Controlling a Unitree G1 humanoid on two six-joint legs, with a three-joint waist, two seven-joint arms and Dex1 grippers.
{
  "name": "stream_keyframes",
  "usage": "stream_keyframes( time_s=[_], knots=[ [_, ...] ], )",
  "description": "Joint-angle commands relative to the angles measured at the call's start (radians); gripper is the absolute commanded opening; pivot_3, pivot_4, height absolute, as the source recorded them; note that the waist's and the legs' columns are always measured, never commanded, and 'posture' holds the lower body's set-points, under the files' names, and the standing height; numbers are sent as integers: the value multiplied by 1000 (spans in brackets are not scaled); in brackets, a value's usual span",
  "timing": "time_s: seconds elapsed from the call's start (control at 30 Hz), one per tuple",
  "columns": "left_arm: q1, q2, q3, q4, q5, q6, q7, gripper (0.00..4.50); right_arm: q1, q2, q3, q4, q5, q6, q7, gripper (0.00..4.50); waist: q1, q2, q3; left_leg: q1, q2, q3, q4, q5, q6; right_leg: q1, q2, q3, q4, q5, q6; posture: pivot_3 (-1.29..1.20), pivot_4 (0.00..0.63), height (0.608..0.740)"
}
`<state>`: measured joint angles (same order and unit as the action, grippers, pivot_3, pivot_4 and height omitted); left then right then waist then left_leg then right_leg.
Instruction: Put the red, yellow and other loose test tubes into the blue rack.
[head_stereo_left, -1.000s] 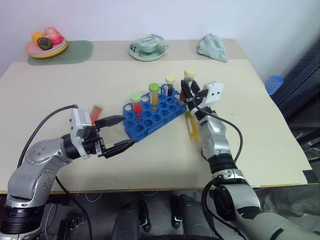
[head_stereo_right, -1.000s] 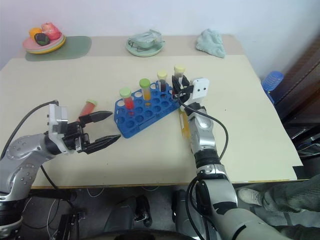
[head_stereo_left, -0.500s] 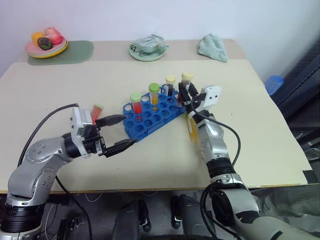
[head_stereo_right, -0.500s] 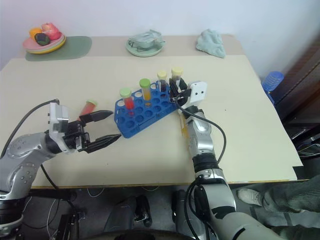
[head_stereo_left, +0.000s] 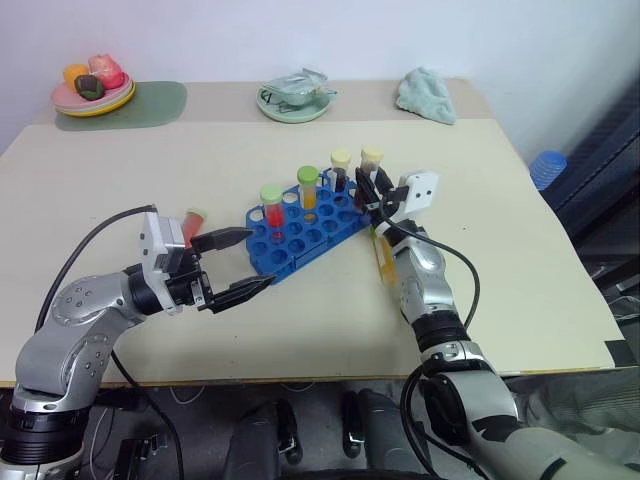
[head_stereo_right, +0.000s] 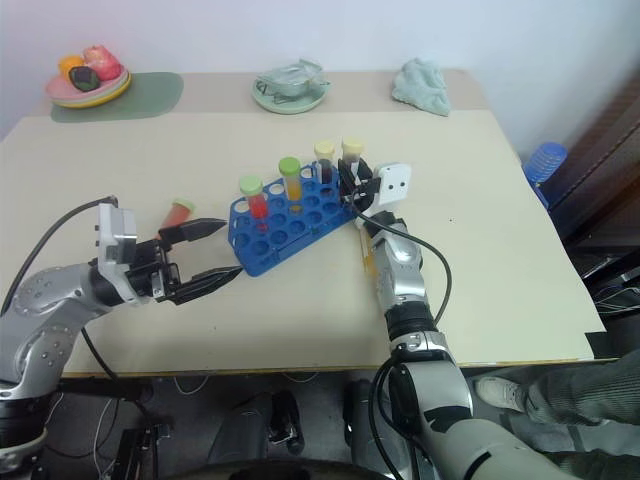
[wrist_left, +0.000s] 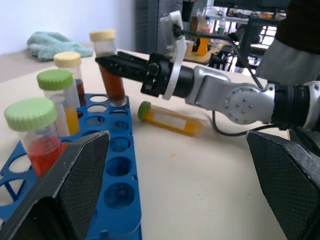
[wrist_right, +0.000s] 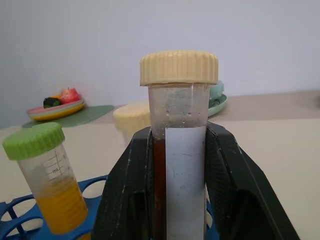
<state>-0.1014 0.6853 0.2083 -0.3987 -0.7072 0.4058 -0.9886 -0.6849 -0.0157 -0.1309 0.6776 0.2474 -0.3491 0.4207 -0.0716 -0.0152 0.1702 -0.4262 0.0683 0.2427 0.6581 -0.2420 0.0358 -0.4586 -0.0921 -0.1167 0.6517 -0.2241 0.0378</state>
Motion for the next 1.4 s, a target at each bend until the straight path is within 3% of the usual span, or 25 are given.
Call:
stream_keyframes(
  time_s=[0.03,0.1,0.23,0.37,0.5,0.63,0.77,0.87,0.93,1.03,1.13,1.4],
  knots=[
    [2,5,20,-37,-17,-4,7,4500,1,-10,-10,43,-11,-36,-8,790,0,0,0,0,0,0,0,0,0,0,0,0,0,0,0,0,150,740],
    [0,5,18,-38,-17,-4,10,4500,13,-7,-7,46,1,-43,22,790,0,0,0,0,0,0,0,0,0,0,0,0,0,0,0,0,150,740],
    [-2,4,16,-37,-19,-4,12,4500,43,-5,2,12,15,-70,74,2575,0,0,0,0,0,0,0,0,0,0,0,0,0,0,0,0,150,740],
    [-4,1,12,-32,-19,-5,12,4500,67,-25,32,-42,-67,-134,25,4489,-1,0,0,0,0,0,-1,0,0,-1,0,0,0,0,0,0,150,740],
    [-13,-11,-2,-25,-15,-9,13,4500,95,-83,72,-191,-175,-77,-44,4489,1,0,0,0,0,0,-1,0,0,-1,-2,0,0,0,0,0,150,740],
    [-24,-28,-18,-15,-4,-16,9,4500,146,-162,83,-464,-293,130,-140,4489,3,0,0,0,0,0,-1,0,0,-1,-4,0,0,0,0,0,150,740],
    [-40,-42,-36,8,7,-30,0,4500,159,-280,84,-779,-217,594,-39,4489,1,1,0,0,0,0,-1,0,-1,-1,-4,0,0,0,0,0,150,740],
    [-51,-52,-47,21,13,-36,-8,4500,131,-355,73,-909,-128,856,31,4489,1,0,0,0,0,-1,-1,0,-1,-2,-4,0,0,-2,-3,0,150,740],
    [-61,-58,-56,35,19,-44,-18,4500,63,-403,38,-958,-29,1168,52,4489,0,0,0,0,0,-1,-1,0,-1,-2,-4,0,0,-2,-4,0,150,740],
    [-72,-66,-67,55,31,-57,-30,4500,-55,-451,5,-939,74,1598,68,4489,2,0,0,-1,0,-1,0,0,0,-2,-5,0,0,-2,-5,0,150,740],
    [-74,-71,-74,67,41,-71,-37,4500,-153,-466,-9,-847,118,1842,75,4489,2,0,0,-1,0,-2,0,0,0,-2,-5,0,0,-3,-5,0,150,740],
    [-26,-84,-64,27,45,-85,-16,4500,-209,-472,37,-612,145,1964,33,4489,2,0,0,-3,-1,-2,-1,-1,2,-2,-5,-1,-3,-2,-5,0,150,740]
  ],
)
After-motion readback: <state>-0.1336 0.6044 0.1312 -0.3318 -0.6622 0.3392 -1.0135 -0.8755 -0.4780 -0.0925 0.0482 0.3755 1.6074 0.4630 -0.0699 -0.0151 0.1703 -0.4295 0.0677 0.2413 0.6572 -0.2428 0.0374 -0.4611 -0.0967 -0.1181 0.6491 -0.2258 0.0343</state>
